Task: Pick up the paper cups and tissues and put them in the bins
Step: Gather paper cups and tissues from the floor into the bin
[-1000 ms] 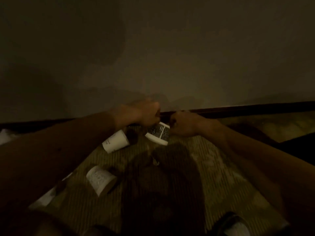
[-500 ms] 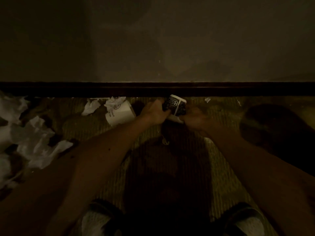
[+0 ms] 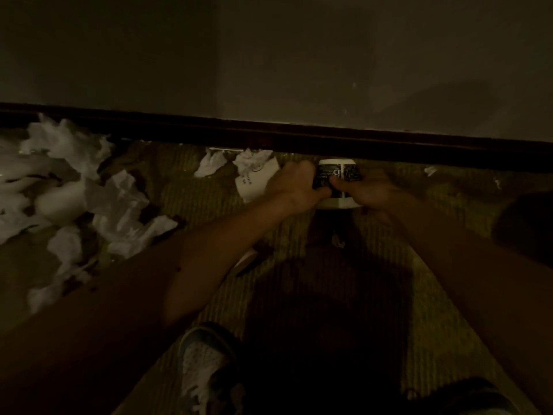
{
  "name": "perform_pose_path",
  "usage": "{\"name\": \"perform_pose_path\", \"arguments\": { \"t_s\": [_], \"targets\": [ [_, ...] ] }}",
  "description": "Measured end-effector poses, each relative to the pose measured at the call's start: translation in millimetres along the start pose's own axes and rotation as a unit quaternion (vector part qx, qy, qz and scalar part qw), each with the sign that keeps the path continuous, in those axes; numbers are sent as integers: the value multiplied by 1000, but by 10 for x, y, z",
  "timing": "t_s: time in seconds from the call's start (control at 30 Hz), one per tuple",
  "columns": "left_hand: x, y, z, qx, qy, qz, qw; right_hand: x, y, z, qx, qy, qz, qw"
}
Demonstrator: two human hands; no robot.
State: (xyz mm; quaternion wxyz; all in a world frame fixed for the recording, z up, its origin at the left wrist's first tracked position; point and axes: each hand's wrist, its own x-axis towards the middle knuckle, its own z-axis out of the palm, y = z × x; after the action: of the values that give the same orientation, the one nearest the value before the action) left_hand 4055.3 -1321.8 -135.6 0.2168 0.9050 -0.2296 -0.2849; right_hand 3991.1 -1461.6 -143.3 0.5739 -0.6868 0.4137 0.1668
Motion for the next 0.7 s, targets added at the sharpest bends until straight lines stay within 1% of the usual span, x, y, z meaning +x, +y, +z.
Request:
{"name": "perform_pose_path", "arguments": {
  "t_s": [0.1, 0.13, 0.17, 0.23, 0.3, 0.33, 0.4, 0.43, 0.53, 0.63, 0.7],
  "targets": [
    [-67, -176, -259, 69, 96, 36, 992, 9, -93, 103, 24, -14, -19, 999],
    [-79, -271, -330, 93, 118, 39, 988, 4, -114, 129, 16, -15, -20, 1000],
    [-87, -386, -385, 109, 120, 36, 986, 7, -119, 146, 4, -16, -19, 1000],
    [-141, -637, -440, 116, 77, 19, 990, 10, -98, 165, -9, -17, -13, 1000],
    [-221, -854, -412, 97, 28, 7, 995, -2, -69, 175, -13, -25, -5, 1000],
    [-254, -928, -380, 85, 18, 6, 996, -8, -62, 187, -13, -32, 0, 999],
    [-291, -1005, -304, 55, 12, -7, 998, -29, -72, 225, -7, -54, 11, 998],
    [-297, -1022, -280, 33, 11, -19, 999, -44, -88, 257, 13, -73, 20, 997],
    [-308, -1022, -256, -63, 4, -67, 996, -86, -169, 373, 120, -141, 42, 982],
    [-339, -1021, -253, -207, -9, -105, 973, -116, -219, 459, 136, -184, 33, 973],
    [-374, -1022, -279, -271, -32, -117, 955, -118, -226, 481, 132, -185, 28, 974]
  ]
}}
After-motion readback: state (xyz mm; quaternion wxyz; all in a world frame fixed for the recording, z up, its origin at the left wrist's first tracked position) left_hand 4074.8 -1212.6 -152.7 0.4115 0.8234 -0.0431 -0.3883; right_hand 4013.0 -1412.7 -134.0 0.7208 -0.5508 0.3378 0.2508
